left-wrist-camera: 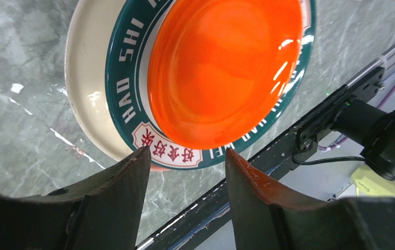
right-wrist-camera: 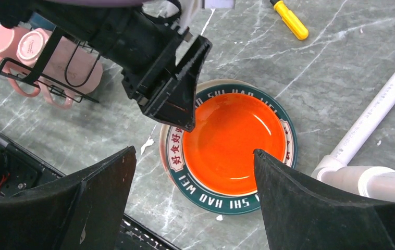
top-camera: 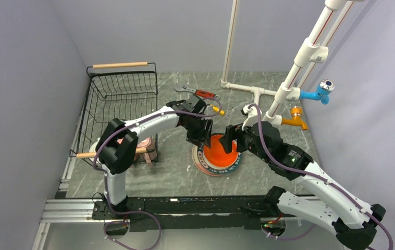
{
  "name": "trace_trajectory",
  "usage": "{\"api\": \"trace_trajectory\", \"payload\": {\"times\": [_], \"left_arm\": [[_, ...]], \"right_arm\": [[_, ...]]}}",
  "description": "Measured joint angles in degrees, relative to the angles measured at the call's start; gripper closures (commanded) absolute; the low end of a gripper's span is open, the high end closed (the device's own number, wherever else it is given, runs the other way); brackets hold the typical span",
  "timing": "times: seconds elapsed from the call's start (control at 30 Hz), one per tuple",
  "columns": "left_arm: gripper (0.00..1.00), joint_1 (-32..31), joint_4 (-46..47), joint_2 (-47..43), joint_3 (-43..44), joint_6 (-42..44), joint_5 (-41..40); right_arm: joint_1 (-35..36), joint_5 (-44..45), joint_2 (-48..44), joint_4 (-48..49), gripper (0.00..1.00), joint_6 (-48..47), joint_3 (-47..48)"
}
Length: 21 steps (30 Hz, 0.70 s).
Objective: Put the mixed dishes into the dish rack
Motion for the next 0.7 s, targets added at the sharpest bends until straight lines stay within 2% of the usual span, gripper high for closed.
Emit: {"api": "trace_trajectory", "payload": {"times": [0.17,0.4,0.57,0.7], "left_arm": [[0.46,-0.7,-0.22,3.63,0.61,0.0,0.42],[0.47,-0.83,-0.33,4.07,0.76,0.04,0.35],[0.27,-0.85,-1.95,3.63,1.2,1.05,-1.77],[0.18,-0.22,-6.08,-0.68,1.2,2.38,-5.95]], "right_arm": [[0.0,0.26,-0.28,-0.83,0.15,1.36,-0.07],[0.0,1.22,-1.36,-1.66,0.16,3.52,-0.7],[0.0,1.57,2.73,-3.5,0.21,4.42,-0.7],[0.09,1.49,7.52,-5.11,0.24,5.07,-0.94]]}}
